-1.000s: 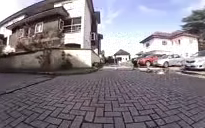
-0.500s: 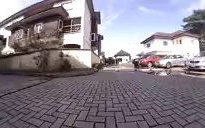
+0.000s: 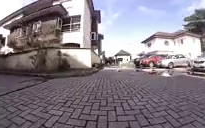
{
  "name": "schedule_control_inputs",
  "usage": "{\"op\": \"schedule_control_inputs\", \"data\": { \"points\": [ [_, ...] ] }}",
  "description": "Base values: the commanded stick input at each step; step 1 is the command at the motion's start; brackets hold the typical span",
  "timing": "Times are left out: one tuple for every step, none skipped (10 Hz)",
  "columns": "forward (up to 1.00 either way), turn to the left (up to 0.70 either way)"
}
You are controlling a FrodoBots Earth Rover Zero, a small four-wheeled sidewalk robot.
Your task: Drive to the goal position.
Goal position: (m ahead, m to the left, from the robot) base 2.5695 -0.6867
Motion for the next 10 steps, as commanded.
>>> {"op": "schedule_control_inputs", "data": {
  "points": [
    [0.69, 0.03],
    [0.69, 0.03],
    [0.69, 0.03],
    [0.69, 0.03],
    [0.69, 0.03],
    [0.69, 0.03],
    [0.69, 0.03],
    [0.69, 0.03],
    [0.69, 0.03],
    [0.69, 0.03]
  ]
}}
